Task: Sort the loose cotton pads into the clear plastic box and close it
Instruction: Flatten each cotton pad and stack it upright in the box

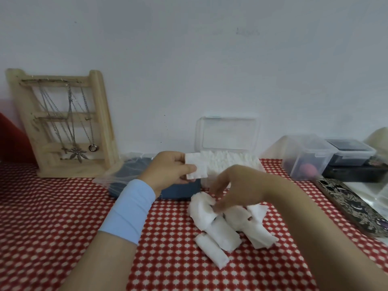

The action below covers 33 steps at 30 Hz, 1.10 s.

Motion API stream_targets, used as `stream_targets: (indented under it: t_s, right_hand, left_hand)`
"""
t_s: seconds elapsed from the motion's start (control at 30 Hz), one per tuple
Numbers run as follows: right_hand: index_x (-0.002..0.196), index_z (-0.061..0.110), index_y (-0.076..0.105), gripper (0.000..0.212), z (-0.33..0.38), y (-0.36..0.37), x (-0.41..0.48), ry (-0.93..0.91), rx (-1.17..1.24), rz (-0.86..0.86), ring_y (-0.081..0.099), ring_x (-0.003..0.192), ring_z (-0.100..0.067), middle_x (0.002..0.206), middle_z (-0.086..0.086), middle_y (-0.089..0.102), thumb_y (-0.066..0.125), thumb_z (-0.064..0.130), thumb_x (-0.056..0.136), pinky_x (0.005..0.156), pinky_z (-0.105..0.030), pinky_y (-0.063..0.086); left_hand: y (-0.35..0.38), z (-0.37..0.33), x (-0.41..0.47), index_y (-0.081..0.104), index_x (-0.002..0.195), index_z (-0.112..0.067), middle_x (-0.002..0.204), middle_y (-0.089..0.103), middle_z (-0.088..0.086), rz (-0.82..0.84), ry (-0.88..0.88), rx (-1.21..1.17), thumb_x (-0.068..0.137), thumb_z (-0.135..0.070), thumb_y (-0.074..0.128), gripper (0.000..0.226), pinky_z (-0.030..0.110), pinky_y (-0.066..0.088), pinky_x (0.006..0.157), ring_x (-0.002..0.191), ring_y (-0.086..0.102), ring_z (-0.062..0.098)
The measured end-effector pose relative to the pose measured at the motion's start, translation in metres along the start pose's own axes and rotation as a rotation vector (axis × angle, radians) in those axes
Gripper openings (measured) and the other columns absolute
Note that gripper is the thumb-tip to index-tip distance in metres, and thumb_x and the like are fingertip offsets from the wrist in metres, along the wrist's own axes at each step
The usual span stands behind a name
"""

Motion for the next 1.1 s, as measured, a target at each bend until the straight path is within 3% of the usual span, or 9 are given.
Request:
stream_targets:
  t_s: [0.1,0.17,0.23,0.3,0.4,0.53,0.67,0.97,1.1]
  right_hand:
    - [0.114,0.029,0.076,0.029,0.002,0.014,0.008,-0.006,-0.039,0.024,0.064,0.098,-0.008,0.108,0.013,0.071,0.076,0.036,0.086,0.086,-0.023,0.051]
    - [0.087,0.019,0.075,0.013,-0.005,0.009,0.009,0.012,0.015,-0.032,0.061,0.075,-0.01,0.082,0.006,0.068,0.069,0.029,0.091,0.072,-0.025,0.051]
    - [0.067,0.013,0.061,0.03,-0.01,0.002,0.007,0.029,0.054,-0.065,0.048,0.059,-0.012,0.062,0.004,0.052,0.065,0.026,0.094,0.062,-0.025,0.042]
    - [0.07,0.01,0.062,0.031,-0.012,-0.008,0.001,0.022,0.106,-0.116,0.045,0.057,-0.012,0.063,0.003,0.051,0.064,0.027,0.095,0.061,-0.024,0.04]
    - [0.092,0.014,0.075,0.022,-0.012,-0.031,-0.01,-0.008,0.269,-0.289,0.055,0.063,-0.011,0.074,0.001,0.068,0.062,0.03,0.099,0.065,-0.021,0.045]
    - [0.07,0.022,0.073,0.029,-0.009,-0.047,-0.02,-0.109,0.737,-0.364,0.049,0.058,-0.018,0.065,-0.007,0.064,0.066,0.029,0.097,0.059,-0.027,0.043]
    - [0.079,0.012,0.076,0.019,-0.005,-0.041,-0.017,-0.057,0.714,-0.446,0.047,0.042,-0.006,0.057,-0.003,0.063,0.073,0.025,0.092,0.049,-0.021,0.041]
    - [0.076,0.017,0.076,0.018,-0.007,-0.043,-0.016,-0.069,0.585,-0.425,0.043,0.045,-0.01,0.054,-0.002,0.062,0.073,0.026,0.092,0.048,-0.018,0.04]
    - [0.079,0.019,0.075,0.014,-0.007,-0.042,-0.013,-0.078,0.52,-0.434,0.046,0.038,0.0,0.047,0.012,0.06,0.072,0.021,0.092,0.046,-0.012,0.04]
  left_hand:
    - [0.001,0.001,0.001,0.071,0.099,-0.012,0.091,0.078,0.007,-0.009,0.0,-0.005,0.091,-0.004,0.07,0.011,0.03,0.063,0.074,0.08,0.077,0.02]
    - [0.001,0.002,0.002,0.071,0.095,-0.014,0.09,0.078,0.006,-0.039,-0.002,-0.007,0.091,-0.006,0.07,0.009,0.032,0.063,0.076,0.078,0.077,0.02]
    - [-0.002,0.003,0.003,0.071,0.093,-0.014,0.09,0.077,0.006,-0.091,0.0,-0.022,0.092,-0.008,0.069,0.006,0.032,0.063,0.075,0.077,0.077,0.019]
    - [-0.005,0.002,0.003,0.071,0.092,-0.013,0.091,0.077,0.006,-0.143,0.007,-0.045,0.094,-0.009,0.068,0.005,0.029,0.063,0.072,0.076,0.077,0.018]
    - [-0.005,0.001,0.001,0.071,0.091,-0.013,0.088,0.077,0.004,-0.185,0.014,-0.08,0.094,-0.01,0.068,0.006,0.025,0.062,0.067,0.073,0.076,0.015]
    - [0.011,0.001,-0.002,0.073,0.104,-0.008,0.095,0.079,0.008,-0.078,-0.026,-0.18,0.093,-0.014,0.07,0.013,0.027,0.062,0.069,0.084,0.077,0.018]
    - [0.033,-0.005,-0.007,0.071,0.114,-0.007,0.1,0.079,0.01,0.081,-0.042,-0.316,0.097,-0.017,0.064,0.021,0.031,0.063,0.076,0.092,0.077,0.024]
    - [0.037,-0.005,-0.009,0.066,0.121,0.001,0.103,0.077,0.017,0.113,-0.08,-0.364,0.1,-0.016,0.059,0.027,0.037,0.063,0.078,0.095,0.076,0.028]
    - [0.04,-0.007,-0.011,0.063,0.124,0.002,0.105,0.076,0.019,0.16,-0.095,-0.373,0.102,-0.018,0.056,0.03,0.041,0.063,0.082,0.097,0.075,0.03]
Point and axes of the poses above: each hand's wrist, its own x-axis towards the middle knuckle, its own y-axis out of the palm, z = x × y, the point moved 6 cm from there along x, towards the middle knuckle
